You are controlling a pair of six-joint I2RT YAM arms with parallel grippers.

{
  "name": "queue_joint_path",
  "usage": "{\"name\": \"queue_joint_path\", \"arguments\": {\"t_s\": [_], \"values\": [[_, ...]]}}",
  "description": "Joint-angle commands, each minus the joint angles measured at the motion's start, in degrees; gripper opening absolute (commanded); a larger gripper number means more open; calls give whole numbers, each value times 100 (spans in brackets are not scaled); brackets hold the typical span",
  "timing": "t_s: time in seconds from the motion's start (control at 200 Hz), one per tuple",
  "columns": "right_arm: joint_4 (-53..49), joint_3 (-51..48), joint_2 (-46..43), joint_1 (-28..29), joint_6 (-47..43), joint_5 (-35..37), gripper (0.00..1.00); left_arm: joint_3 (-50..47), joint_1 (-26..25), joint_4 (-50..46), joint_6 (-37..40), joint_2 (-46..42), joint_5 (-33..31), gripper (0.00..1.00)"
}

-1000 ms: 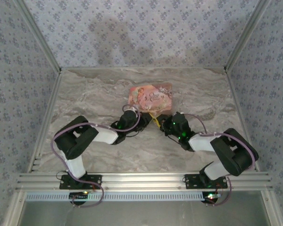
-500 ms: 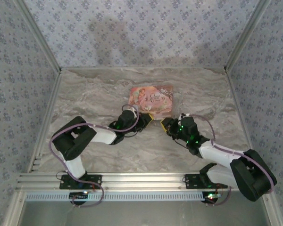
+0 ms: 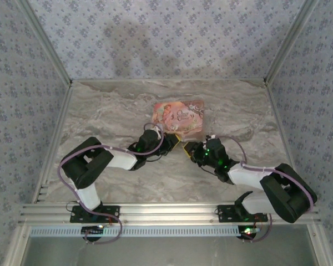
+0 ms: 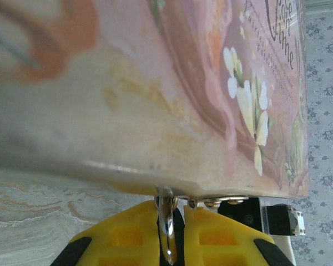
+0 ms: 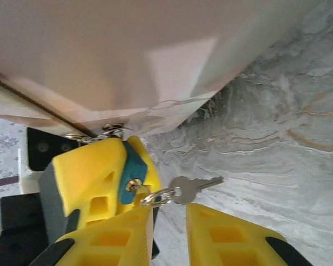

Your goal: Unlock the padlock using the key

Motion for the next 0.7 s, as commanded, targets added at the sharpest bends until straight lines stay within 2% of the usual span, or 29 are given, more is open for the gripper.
{"name": "queue_joint_path", "arguments": {"t_s": [0.0, 0.41, 0.695], "values": [[345, 104, 87, -4, 153, 75, 23, 255, -43, 501, -112, -120, 181, 0], [784, 261, 520, -31, 323, 30, 0, 412, -229, 566, -180, -36, 260, 0], [867, 657, 795, -36, 377, -154, 1, 487, -446, 649, -217, 68, 319, 0]]}}
